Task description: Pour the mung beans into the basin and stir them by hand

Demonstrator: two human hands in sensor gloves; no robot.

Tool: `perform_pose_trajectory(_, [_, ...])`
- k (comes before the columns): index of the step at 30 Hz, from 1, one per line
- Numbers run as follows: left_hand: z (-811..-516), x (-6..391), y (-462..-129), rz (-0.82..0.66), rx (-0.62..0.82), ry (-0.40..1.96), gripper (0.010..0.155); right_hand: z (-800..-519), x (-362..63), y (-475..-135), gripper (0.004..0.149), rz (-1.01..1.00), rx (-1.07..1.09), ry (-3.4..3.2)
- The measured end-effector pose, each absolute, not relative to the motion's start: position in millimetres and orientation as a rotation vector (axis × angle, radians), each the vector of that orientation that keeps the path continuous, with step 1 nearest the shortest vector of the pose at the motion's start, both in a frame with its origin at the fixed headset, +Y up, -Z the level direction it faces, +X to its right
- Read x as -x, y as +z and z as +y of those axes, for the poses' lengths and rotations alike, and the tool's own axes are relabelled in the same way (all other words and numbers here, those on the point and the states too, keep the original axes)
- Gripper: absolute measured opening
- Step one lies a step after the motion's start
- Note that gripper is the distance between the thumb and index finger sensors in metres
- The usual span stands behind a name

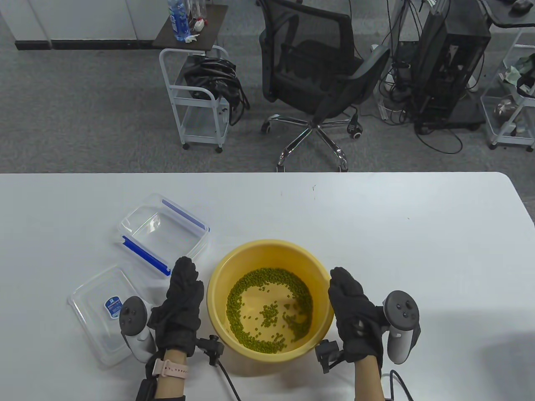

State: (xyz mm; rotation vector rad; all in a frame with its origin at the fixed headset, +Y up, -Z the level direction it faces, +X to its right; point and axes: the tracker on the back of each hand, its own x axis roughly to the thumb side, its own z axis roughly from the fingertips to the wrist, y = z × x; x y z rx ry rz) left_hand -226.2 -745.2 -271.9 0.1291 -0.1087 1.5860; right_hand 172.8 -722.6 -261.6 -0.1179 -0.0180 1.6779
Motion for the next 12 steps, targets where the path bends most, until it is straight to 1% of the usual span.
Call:
perform_pose_trajectory(4, [-745.4,223.7,-269.5,-0.149,-0.165,1.531,0.064,-721.1,-170.5,-260.6,0.049,-0.04,0.105,1.695])
perform_pose_trajectory(12, [-748.8,225.3,-268.0,-0.129,-0.174,1.541,0.063,-721.4,-168.9,-260.1,0.049,-0.046,0.09,1.697])
